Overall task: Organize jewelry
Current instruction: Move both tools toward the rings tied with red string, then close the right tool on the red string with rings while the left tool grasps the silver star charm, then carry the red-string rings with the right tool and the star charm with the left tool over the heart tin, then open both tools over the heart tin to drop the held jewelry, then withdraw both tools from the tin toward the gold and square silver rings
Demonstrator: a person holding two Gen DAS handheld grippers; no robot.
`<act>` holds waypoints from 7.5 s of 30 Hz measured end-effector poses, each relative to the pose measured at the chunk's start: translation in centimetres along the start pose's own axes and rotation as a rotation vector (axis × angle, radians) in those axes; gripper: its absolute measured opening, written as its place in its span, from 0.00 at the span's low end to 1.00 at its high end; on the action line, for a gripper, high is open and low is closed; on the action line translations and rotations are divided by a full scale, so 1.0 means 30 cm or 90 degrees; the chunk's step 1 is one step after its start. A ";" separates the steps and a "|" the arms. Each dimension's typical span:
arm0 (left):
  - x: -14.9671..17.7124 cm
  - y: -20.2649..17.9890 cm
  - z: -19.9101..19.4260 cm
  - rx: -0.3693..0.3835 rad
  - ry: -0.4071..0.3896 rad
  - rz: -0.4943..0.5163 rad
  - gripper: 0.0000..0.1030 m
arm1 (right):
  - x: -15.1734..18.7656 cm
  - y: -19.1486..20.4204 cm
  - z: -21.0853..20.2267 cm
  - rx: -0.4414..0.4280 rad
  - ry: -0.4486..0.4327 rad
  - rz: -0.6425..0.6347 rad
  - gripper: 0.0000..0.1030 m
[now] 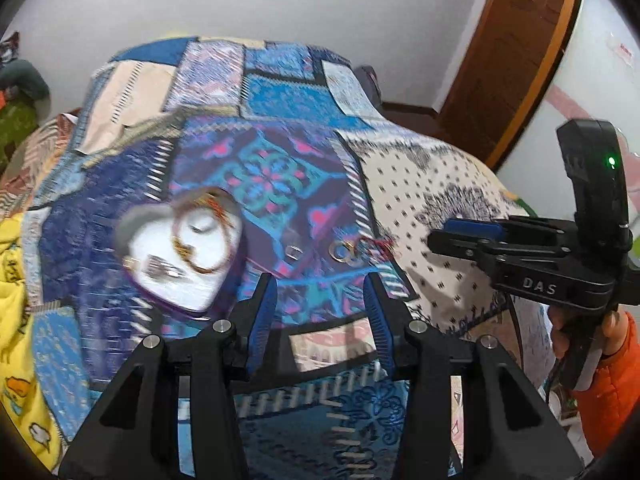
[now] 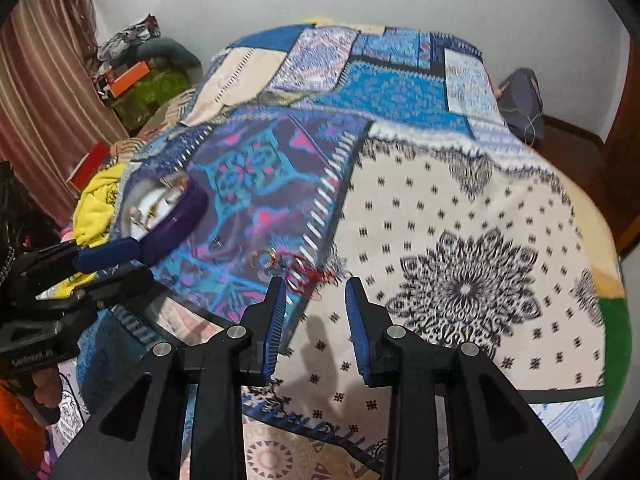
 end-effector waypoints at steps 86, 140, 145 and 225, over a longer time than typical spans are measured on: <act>-0.004 0.052 -0.072 -0.024 -0.041 -0.015 0.08 | 0.013 0.002 0.029 0.033 -0.008 -0.017 0.39; -0.195 0.259 -0.262 -0.102 -0.168 -0.025 0.08 | -0.228 0.368 -0.004 -0.129 -0.156 -0.045 0.04; -0.167 0.295 -0.220 -0.115 -0.148 -0.023 0.08 | -0.198 0.407 0.075 -0.151 -0.121 -0.046 0.04; 0.031 0.029 0.017 -0.007 0.019 -0.025 0.42 | 0.016 0.114 0.082 -0.039 0.019 -0.049 0.33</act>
Point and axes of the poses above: each gripper's, at about its wrist camera, not at the fingertips, and z roughly the way its jaws point, y to its left, x to its underside, the point moved 2 cm from there along z, roughly the way its jaws point, and after that the axes turned 15 degrees about -y, right-handed, at the moved point
